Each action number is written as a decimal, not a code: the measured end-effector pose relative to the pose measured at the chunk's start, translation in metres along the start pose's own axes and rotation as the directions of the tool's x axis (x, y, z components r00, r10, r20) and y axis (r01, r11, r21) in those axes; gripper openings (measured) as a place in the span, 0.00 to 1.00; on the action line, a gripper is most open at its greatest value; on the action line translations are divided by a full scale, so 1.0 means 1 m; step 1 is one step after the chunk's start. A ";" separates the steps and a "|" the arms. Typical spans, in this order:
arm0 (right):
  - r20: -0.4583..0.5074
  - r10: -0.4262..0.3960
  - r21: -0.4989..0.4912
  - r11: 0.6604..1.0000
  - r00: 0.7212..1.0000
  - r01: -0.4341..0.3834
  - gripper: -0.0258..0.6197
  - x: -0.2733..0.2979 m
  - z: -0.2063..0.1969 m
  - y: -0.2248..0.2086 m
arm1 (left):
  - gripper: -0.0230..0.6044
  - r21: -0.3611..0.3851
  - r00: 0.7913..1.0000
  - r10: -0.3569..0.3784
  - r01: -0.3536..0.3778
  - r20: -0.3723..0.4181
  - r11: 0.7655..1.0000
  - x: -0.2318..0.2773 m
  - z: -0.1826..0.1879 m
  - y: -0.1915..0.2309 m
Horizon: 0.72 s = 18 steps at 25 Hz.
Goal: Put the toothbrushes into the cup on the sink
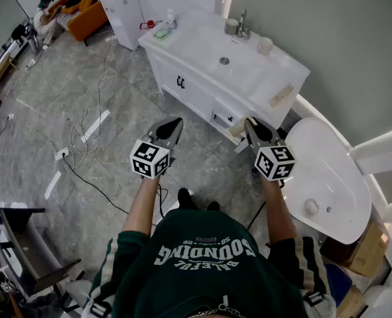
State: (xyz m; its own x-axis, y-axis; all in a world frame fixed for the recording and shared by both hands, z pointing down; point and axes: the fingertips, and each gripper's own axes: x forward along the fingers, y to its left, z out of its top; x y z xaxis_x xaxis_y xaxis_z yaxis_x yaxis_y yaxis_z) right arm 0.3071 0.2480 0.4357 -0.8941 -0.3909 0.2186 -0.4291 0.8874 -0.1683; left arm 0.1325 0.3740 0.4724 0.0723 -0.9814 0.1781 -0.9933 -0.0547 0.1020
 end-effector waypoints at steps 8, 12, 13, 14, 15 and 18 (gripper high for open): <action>-0.008 0.010 -0.013 1.000 1.000 -0.010 0.13 0.026 0.008 0.039 | 0.12 -0.006 1.000 -0.029 0.029 0.005 1.000 -0.019 0.003 0.032; 0.007 0.004 0.003 1.000 1.000 -0.004 0.13 0.049 0.001 0.053 | 0.12 -0.005 0.999 -0.042 0.042 0.002 0.999 -0.021 -0.007 0.059; 0.008 0.000 0.013 1.000 1.000 0.000 0.13 0.054 -0.002 0.055 | 0.12 -0.009 0.999 -0.045 0.045 -0.001 0.999 -0.020 -0.010 0.065; 0.006 -0.005 0.022 1.000 1.000 0.004 0.13 0.058 -0.006 0.057 | 0.12 -0.014 0.999 -0.048 0.048 -0.005 0.999 -0.020 -0.012 0.070; 0.000 -0.008 0.029 1.000 1.000 0.008 0.13 0.062 -0.009 0.059 | 0.12 -0.020 0.999 -0.052 0.052 -0.009 0.998 -0.019 -0.014 0.074; -0.023 -0.013 0.040 0.999 1.000 0.014 0.13 0.070 -0.013 0.064 | 0.12 -0.034 0.998 -0.062 0.061 -0.012 0.998 -0.019 -0.014 0.085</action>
State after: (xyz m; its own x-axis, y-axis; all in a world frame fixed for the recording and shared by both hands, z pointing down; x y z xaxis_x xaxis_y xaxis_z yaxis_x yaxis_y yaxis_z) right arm 0.2185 0.2801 0.4533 -0.8852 -0.3967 0.2432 -0.4464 0.8714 -0.2034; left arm 0.0477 0.3908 0.4913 0.1344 -0.9738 0.1833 -0.9834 -0.1084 0.1455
